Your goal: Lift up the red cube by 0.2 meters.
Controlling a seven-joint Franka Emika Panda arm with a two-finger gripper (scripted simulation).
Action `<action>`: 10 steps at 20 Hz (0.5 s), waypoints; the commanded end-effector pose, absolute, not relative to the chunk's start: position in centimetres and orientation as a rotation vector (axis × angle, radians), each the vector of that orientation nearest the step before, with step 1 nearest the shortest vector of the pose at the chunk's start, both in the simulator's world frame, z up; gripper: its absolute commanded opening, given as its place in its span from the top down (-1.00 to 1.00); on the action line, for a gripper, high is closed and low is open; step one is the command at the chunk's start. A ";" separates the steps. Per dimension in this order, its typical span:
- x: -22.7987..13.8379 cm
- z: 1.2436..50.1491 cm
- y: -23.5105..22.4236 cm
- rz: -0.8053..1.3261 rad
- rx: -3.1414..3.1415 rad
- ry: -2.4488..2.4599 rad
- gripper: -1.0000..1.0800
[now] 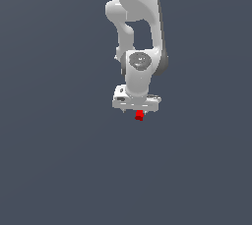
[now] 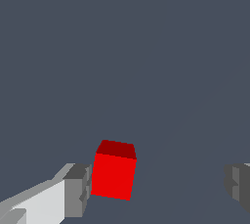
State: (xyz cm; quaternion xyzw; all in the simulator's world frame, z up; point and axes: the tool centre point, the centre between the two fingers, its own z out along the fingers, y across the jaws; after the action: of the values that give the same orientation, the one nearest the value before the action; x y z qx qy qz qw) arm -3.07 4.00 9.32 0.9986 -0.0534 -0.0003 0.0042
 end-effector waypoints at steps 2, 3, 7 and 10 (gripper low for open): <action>-4.2 6.8 5.1 -0.001 3.125 -0.259 -0.92; -4.4 6.1 5.4 -0.001 3.123 -0.281 -0.92; -5.1 4.0 6.4 0.000 3.118 -0.356 -0.92; -5.4 2.9 6.9 0.000 3.115 -0.395 -0.92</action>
State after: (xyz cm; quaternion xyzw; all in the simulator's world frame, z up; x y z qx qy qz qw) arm -5.28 6.64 3.47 0.9929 -0.1185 -0.0007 0.0014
